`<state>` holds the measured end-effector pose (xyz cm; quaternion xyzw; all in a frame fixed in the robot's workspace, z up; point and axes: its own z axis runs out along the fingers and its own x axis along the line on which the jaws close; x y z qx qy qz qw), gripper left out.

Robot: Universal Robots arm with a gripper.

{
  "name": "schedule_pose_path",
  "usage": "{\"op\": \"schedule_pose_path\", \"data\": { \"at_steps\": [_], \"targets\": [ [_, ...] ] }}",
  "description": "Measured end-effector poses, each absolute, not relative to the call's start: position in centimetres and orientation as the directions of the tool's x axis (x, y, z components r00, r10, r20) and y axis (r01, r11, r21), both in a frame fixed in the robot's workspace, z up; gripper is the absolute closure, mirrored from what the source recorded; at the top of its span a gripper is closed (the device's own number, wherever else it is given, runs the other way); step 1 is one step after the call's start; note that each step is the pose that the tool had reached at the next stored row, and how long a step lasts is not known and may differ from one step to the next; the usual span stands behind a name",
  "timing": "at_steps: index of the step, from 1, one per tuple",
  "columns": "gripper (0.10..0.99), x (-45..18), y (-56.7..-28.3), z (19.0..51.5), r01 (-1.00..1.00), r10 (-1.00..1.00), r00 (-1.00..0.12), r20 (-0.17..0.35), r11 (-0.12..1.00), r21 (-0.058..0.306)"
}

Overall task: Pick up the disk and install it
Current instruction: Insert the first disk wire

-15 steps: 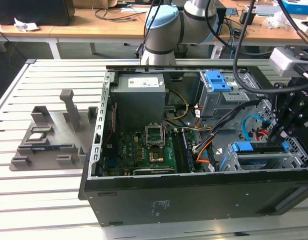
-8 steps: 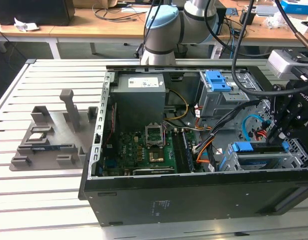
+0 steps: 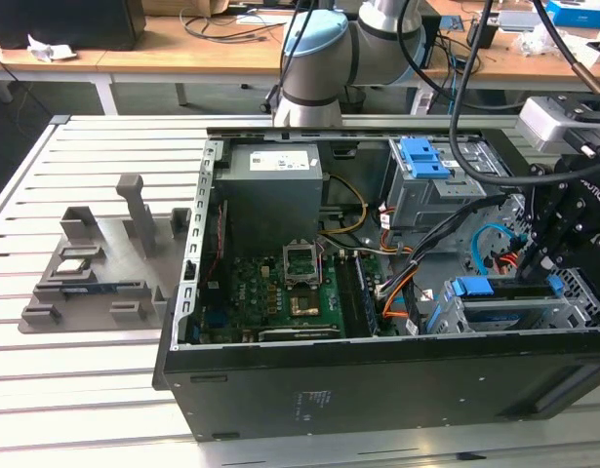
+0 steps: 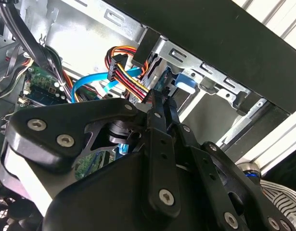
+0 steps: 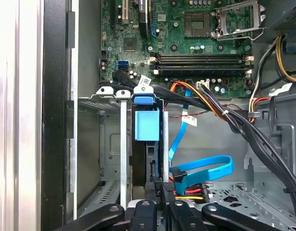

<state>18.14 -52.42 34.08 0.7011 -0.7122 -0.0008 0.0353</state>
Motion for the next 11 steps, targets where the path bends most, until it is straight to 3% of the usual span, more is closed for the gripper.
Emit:
{"op": "schedule_pose_path", "data": {
  "at_steps": [11],
  "targets": [
    [0.918, 18.18, -52.43, 34.14, -0.998, -0.998, -0.033, 0.054, 0.035, 0.051]
  ]
}}
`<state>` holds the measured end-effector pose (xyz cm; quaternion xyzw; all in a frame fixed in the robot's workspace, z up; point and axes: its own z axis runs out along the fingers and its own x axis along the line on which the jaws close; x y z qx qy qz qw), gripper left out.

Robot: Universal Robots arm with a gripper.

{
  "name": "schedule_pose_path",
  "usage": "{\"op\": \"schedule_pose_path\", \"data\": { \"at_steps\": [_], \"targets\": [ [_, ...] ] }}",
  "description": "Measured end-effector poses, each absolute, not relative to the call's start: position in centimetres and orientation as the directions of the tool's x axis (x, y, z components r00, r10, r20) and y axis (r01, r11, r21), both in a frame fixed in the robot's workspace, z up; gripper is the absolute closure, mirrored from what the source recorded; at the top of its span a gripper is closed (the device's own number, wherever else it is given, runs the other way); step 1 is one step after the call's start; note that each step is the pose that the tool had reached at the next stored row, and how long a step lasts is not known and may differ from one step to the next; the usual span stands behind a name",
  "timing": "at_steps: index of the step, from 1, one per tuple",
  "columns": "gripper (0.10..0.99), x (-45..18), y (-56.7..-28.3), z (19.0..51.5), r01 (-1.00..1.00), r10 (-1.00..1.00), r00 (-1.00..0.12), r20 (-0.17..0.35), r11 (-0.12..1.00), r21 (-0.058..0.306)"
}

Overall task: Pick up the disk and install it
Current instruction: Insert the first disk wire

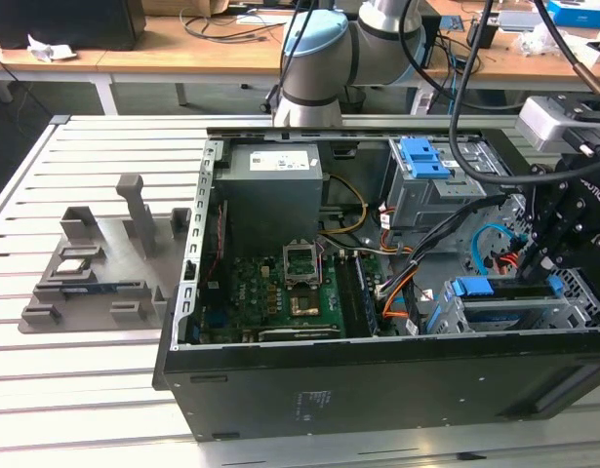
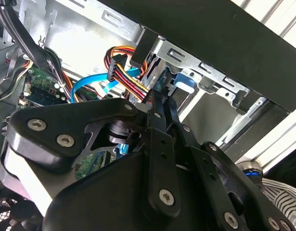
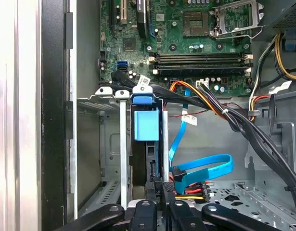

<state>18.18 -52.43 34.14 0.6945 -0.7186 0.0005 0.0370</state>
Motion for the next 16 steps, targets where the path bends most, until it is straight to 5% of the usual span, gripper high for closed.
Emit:
{"op": "schedule_pose_path", "data": {
  "at_steps": [16],
  "targets": [
    [0.918, 18.24, -52.58, 33.71, -0.997, -0.997, -0.047, 0.052, 0.050, 0.053]
  ]
}}
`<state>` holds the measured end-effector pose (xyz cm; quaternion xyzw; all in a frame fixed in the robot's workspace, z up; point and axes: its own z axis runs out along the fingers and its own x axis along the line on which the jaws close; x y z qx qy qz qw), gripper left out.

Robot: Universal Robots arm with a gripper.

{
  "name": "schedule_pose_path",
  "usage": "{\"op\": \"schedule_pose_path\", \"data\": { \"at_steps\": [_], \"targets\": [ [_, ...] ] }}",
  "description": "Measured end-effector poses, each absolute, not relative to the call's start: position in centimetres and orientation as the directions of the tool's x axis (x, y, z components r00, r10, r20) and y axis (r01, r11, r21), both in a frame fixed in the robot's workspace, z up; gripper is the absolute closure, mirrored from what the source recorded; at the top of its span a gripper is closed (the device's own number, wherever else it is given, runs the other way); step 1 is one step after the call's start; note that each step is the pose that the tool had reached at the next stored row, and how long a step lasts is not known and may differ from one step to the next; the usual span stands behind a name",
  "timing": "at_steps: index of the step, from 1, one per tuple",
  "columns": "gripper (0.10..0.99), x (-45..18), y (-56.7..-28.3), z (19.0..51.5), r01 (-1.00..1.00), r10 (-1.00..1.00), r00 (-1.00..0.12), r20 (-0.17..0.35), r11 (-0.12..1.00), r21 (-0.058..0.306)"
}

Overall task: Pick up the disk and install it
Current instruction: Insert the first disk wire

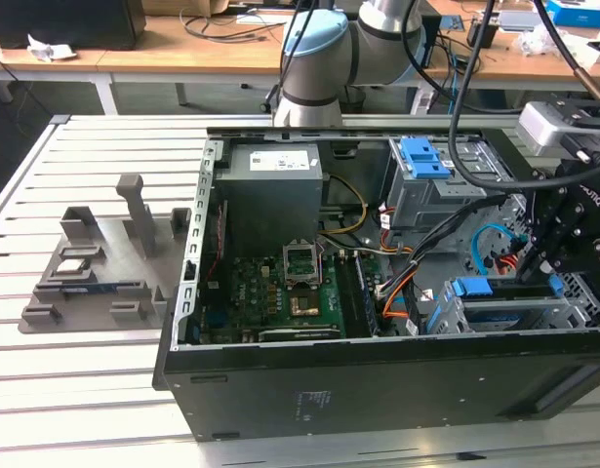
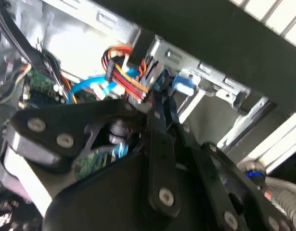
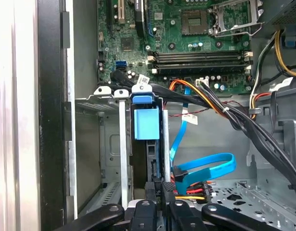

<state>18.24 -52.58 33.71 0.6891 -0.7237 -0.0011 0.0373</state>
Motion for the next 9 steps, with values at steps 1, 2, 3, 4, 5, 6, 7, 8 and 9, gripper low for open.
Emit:
{"op": "schedule_pose_path", "data": {
  "at_steps": [1, 2, 3, 4, 5, 6, 7, 8, 9],
  "targets": [
    [0.918, 18.24, -52.57, 33.74, -0.997, -0.997, -0.047, 0.053, 0.050, 0.053],
    [0.918, 18.24, -52.60, 33.75, -0.997, -0.997, -0.048, 0.053, 0.050, 0.053],
    [0.918, 18.24, -52.63, 33.68, -0.997, -0.997, -0.048, 0.053, 0.050, 0.053],
    [0.918, 18.24, -52.64, 33.59, -0.997, -0.997, -0.048, 0.054, 0.050, 0.053],
    [0.918, 18.24, -52.64, 33.56, -0.997, -0.997, -0.048, 0.054, 0.050, 0.053],
    [0.918, 18.24, -52.64, 33.55, -0.997, -0.997, -0.048, 0.054, 0.050, 0.053],
    [0.918, 18.24, -52.64, 33.53, -0.997, -0.997, -0.048, 0.053, 0.050, 0.053],
    [0.918, 18.24, -52.64, 33.52, -0.997, -0.997, -0.048, 0.053, 0.050, 0.053],
    [0.918, 18.24, -52.64, 33.52, -0.997, -0.997, -0.047, 0.053, 0.050, 0.053]
  ]
}}
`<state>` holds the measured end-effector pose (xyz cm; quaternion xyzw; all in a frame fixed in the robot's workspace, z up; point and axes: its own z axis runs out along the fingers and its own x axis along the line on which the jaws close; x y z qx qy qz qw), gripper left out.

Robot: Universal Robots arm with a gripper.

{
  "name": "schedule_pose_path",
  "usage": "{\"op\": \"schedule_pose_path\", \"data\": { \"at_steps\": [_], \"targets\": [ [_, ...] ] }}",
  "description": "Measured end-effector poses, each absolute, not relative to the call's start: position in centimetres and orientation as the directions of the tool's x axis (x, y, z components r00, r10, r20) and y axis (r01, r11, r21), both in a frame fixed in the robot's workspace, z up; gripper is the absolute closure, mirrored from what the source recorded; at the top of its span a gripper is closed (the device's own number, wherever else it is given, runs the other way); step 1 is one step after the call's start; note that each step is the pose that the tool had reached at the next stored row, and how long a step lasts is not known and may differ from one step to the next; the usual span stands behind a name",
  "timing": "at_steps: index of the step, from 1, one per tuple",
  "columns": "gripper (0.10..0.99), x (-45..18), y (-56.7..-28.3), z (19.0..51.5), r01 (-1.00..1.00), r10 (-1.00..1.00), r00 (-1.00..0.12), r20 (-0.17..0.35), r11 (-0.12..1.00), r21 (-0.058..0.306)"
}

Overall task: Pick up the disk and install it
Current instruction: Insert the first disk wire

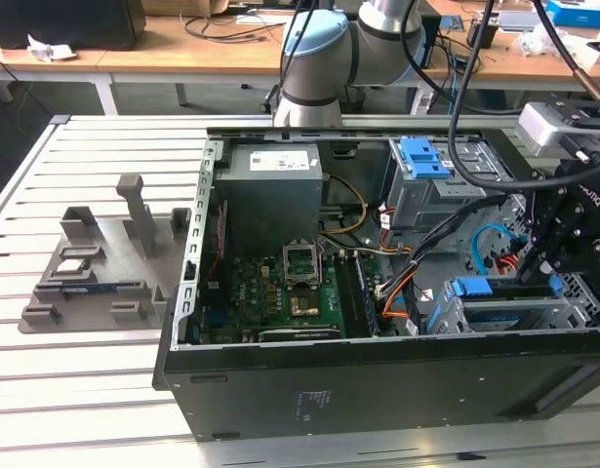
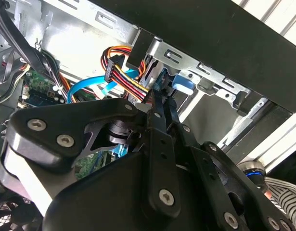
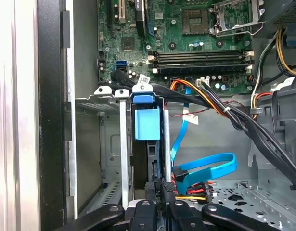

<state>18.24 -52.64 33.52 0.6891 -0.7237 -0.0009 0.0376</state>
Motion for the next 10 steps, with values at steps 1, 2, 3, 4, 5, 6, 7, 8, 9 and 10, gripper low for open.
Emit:
{"op": "schedule_pose_path", "data": {
  "at_steps": [1, 2, 3, 4, 5, 6, 7, 8, 9, 10],
  "targets": [
    [0.918, 18.2, -52.6, 33.5, -0.997, -0.997, -0.048, 0.053, 0.050, 0.053],
    [0.902, 18.2, -52.6, 33.5, -0.997, -0.998, -0.048, 0.052, 0.051, 0.053],
    [0.902, 18.2, -52.6, 33.4, -0.997, -0.997, -0.048, 0.052, 0.051, 0.053],
    [0.839, 18.2, -52.6, 33.5, -0.997, -0.997, -0.048, 0.053, 0.051, 0.053],
    [0.839, 18.2, -52.6, 33.6, -0.997, -0.997, -0.048, 0.053, 0.051, 0.053],
    [0.839, 18.2, -52.6, 33.7, -0.997, -0.997, -0.048, 0.053, 0.050, 0.053],
    [0.839, 18.2, -52.6, 34.2, -0.997, -0.997, -0.048, 0.053, 0.050, 0.053],
    [0.839, 18.2, -52.4, 34.8, -0.997, -0.997, -0.048, 0.053, 0.050, 0.053],
    [0.839, 18.2, -52.3, 35.2, -0.997, -0.997, -0.048, 0.053, 0.050, 0.053],
    [0.855, 18.2, -52.2, 35.5, -0.997, -0.997, -0.048, 0.054, 0.050, 0.053]
  ]
}}
